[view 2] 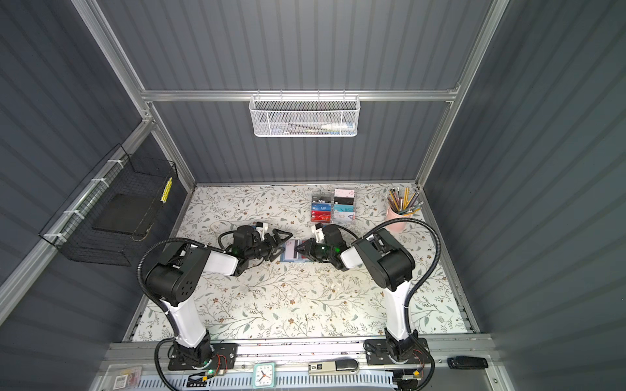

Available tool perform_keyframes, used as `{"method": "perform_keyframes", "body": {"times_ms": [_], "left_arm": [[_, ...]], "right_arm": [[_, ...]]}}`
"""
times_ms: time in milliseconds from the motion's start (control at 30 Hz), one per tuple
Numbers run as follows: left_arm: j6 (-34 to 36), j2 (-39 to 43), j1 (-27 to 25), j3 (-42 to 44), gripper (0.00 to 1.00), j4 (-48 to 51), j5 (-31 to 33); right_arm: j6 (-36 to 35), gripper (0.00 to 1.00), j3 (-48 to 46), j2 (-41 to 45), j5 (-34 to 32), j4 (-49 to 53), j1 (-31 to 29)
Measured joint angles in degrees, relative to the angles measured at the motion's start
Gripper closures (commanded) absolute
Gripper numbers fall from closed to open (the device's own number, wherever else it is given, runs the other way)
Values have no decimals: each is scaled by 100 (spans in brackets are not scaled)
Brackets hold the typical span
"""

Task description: Take the credit cards out of the card holder

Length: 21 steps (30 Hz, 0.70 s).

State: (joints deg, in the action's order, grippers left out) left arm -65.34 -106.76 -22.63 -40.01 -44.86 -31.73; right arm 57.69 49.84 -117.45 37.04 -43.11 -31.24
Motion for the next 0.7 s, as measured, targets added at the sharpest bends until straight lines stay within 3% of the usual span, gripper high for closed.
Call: {"method": "perform_keyframes", "body": {"times_ms": [200, 700], "left_arm": [[-2, -4, 9, 0, 0, -7, 4], [-4, -85, 9, 50, 0, -260, -11]], "right_arm": [[155, 75, -2, -111, 164, -431, -7], [7, 85, 44, -116, 179, -306, 13]]}}
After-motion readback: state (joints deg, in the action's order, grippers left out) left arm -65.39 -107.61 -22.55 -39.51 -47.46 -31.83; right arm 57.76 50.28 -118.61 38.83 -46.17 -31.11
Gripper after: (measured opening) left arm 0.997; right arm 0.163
